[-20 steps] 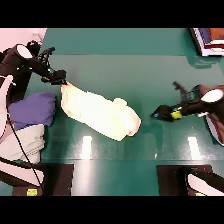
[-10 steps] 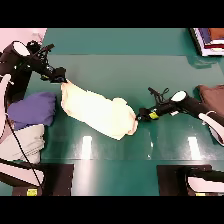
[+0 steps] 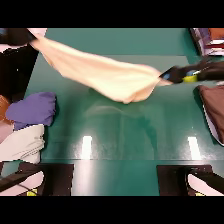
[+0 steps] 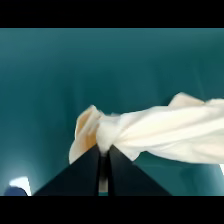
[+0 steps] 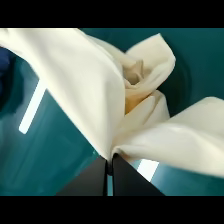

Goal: Fold the shirts.

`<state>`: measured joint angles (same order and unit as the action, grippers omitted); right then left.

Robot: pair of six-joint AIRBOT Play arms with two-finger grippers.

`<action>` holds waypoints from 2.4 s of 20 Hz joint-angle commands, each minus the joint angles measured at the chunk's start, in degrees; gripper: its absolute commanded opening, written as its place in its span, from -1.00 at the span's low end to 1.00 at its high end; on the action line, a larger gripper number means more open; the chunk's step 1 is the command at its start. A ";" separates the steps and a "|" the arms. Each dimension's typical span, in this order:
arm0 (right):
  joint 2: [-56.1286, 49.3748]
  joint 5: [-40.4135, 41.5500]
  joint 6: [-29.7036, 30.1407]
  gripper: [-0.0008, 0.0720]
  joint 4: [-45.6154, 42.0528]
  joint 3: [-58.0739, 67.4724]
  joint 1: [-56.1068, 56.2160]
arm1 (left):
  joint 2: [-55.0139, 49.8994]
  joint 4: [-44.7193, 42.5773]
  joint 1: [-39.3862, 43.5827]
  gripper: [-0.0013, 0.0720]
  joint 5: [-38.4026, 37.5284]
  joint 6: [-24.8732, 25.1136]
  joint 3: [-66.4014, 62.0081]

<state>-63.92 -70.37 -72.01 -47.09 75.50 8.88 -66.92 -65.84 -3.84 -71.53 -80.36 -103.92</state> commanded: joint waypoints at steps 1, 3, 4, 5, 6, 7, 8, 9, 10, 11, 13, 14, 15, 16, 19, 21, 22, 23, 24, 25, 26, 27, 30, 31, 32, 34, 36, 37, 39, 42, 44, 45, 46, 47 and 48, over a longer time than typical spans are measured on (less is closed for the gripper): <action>8.59 -4.24 -0.61 -0.93 -1.11 10.03 -5.25 | 11.13 1.27 0.00 -0.89 0.90 -0.24 -7.04; 12.17 -5.84 -0.61 -0.93 -1.09 14.29 -7.80 | 15.52 2.47 -0.02 -0.89 1.88 -0.68 -10.32; 13.75 -6.71 -0.61 -0.93 -1.11 16.44 -9.18 | 17.16 2.97 -0.02 -0.89 2.29 -0.87 -11.93; 15.04 -7.50 -0.61 -0.93 -1.09 18.40 -10.64 | 18.25 3.56 -0.02 -0.89 2.64 -0.98 -13.38; 16.02 -8.59 -0.63 -0.93 -1.09 20.61 -12.41 | 18.69 4.33 -0.02 -0.89 2.54 -2.05 -15.26; 16.61 -9.68 -0.70 -0.93 -1.09 22.60 -14.03 | 18.86 5.46 -0.02 -0.89 2.84 -2.34 -16.50; 17.03 -11.06 -1.31 -0.93 -1.09 24.70 -15.78 | 19.15 6.82 -0.02 -0.89 3.34 -2.32 -16.98; 17.18 -12.37 -1.60 -0.93 -1.09 26.49 -17.44 | 19.12 7.91 -0.02 -0.89 3.45 -2.32 -16.96; 17.11 -13.35 -2.01 -0.93 -1.09 28.13 -18.86 | 19.12 7.96 -0.02 -0.89 3.28 -2.34 -16.39; 16.52 -14.56 -2.93 -0.93 -1.09 29.86 -20.20 | 19.10 7.98 -0.02 -0.89 3.04 -2.36 -14.73; 13.38 -17.64 -4.98 -0.93 -1.05 33.38 -22.16 | 18.80 7.87 -0.02 -0.89 2.45 -2.29 -9.20; 10.99 -19.17 -5.95 -0.93 -1.09 34.62 -22.23 | 18.25 7.82 -0.02 -0.89 1.90 -2.27 -5.86; 8.07 -20.92 -6.93 -0.93 -1.03 35.28 -22.21 | 17.44 7.82 -0.02 -0.89 1.62 -2.25 -2.38; 5.18 -22.25 -7.26 -0.93 -1.01 34.99 -21.99 | 16.09 7.82 -0.02 -0.89 1.22 -2.16 1.46; -4.90 -22.60 -7.23 -0.93 -2.86 29.27 -16.72 | 9.97 7.69 0.17 -0.89 -0.11 -2.05 12.11; -12.28 -20.98 -6.97 -0.93 -10.05 24.48 -10.95 | 4.74 7.54 0.66 -0.89 0.85 -0.11 19.10; -16.24 -18.49 -6.88 -0.93 -14.08 22.21 -8.22 | 1.42 7.67 0.63 -0.89 2.56 0.04 22.27; -19.80 -15.47 -6.47 -0.93 -16.24 20.57 -6.29 | -2.10 7.41 0.63 -0.89 4.92 0.61 24.52; -23.56 -11.85 -5.95 -0.93 -16.48 19.67 -4.87 | -6.19 7.39 0.63 -0.89 7.43 1.60 25.97; -26.86 -8.72 -5.95 -0.93 -16.39 19.69 -3.82 | -10.47 7.43 0.63 -0.89 9.66 2.91 26.23; -29.97 -6.05 -5.97 -0.93 -16.02 20.46 -3.08 | -13.97 8.17 0.63 -0.89 12.09 4.35 26.21; -32.54 -4.28 -5.99 -0.93 -15.30 21.77 -2.75 | -16.98 8.83 0.63 -0.89 14.38 5.68 25.94; -38.82 -2.75 -5.99 -0.92 -13.09 28.68 -2.21 | -22.86 8.94 0.50 -0.88 19.17 5.79 24.63; -40.19 -3.41 -6.01 -0.56 -12.13 30.86 -2.23 | -23.12 8.72 0.46 -0.33 19.54 5.79 24.63; -41.33 -4.76 -6.08 0.14 -11.06 33.14 -2.38 | -23.02 8.63 0.26 0.41 18.93 5.14 24.55; -41.62 -8.50 -6.47 0.17 -9.38 36.17 -3.50 | -22.67 8.44 -1.33 0.51 11.39 5.16 22.82; -38.95 -11.37 -6.03 0.16 -9.62 35.26 -5.09 | -21.90 8.37 -4.28 0.51 -0.52 4.74 21.11; -36.61 -12.15 -5.35 0.16 -9.64 32.89 -6.12 | -20.11 7.85 -5.31 0.51 -3.23 4.74 22.64; -31.58 -13.16 -4.15 0.16 -9.60 26.45 -8.11 | -14.36 5.22 -5.42 0.51 -2.03 4.72 29.66; -23.19 -13.16 -3.30 0.16 -9.49 14.25 -10.69 | -4.70 5.09 -5.20 0.51 1.53 4.11 45.03; -18.32 -12.26 -2.32 0.16 -9.49 7.39 -12.00 | -0.55 5.25 -5.20 0.51 2.99 4.04 54.34; -16.09 -11.65 -2.25 0.16 -9.46 4.39 -12.63 | 0.61 5.68 -5.20 0.51 4.02 4.07 58.21; -14.19 -10.80 -2.25 0.16 -9.49 2.05 -13.31 | 0.98 6.40 -5.20 0.51 5.05 4.07 61.05; -12.28 -10.21 -2.25 0.16 -9.46 -0.17 -13.99 | 0.96 7.78 -5.20 0.51 6.43 4.17 63.28; -10.71 -9.51 -2.25 0.16 -9.46 -2.10 -14.45 | 0.96 9.31 -5.20 0.51 8.02 4.37 64.83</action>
<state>-79.96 -81.60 -74.76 -56.71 80.23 -3.84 -68.12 -59.16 -8.93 -66.98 -76.16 -46.76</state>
